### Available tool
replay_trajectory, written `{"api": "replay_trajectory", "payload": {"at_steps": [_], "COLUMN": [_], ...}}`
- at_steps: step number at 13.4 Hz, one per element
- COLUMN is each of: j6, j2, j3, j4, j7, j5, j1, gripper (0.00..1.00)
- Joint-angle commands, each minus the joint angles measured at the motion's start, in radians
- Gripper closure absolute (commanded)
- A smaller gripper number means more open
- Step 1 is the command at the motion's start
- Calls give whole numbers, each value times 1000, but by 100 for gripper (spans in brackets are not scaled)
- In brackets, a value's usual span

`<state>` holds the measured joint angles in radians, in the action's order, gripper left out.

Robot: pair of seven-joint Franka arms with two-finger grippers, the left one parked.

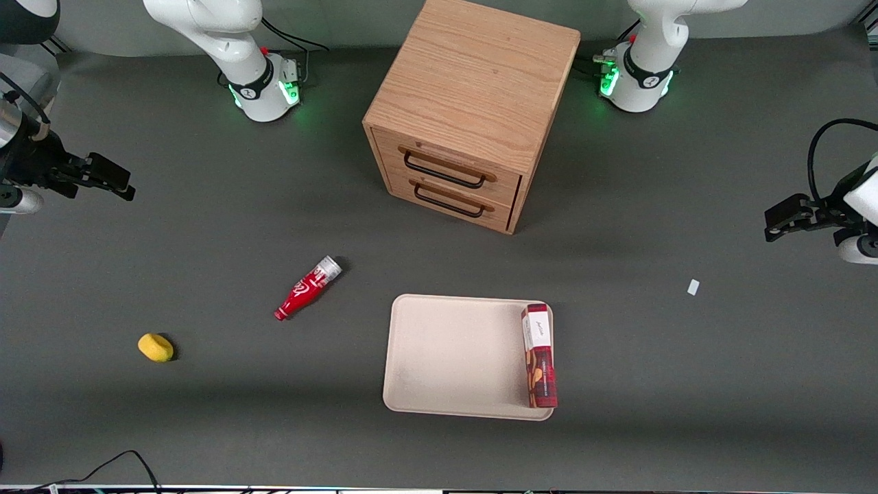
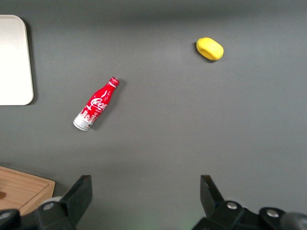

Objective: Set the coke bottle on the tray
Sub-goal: 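Move the right gripper down to the red Coca-Cola bottle lying on the table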

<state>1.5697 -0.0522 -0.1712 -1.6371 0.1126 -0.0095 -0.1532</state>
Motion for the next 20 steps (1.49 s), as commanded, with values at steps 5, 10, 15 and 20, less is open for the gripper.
{"api": "replay_trajectory", "payload": {"at_steps": [5,10,15,20], "j6": [42,391,552,772], "j2": [110,239,389,500], "j3": [-89,-171,-212,-228], "j4": [50,-171,-248,-339], "j7": [275,531,824,1027], "j5": [23,17,-30,-142], "j1": [17,20,40,44], "gripper": [0,0,0,0]}}
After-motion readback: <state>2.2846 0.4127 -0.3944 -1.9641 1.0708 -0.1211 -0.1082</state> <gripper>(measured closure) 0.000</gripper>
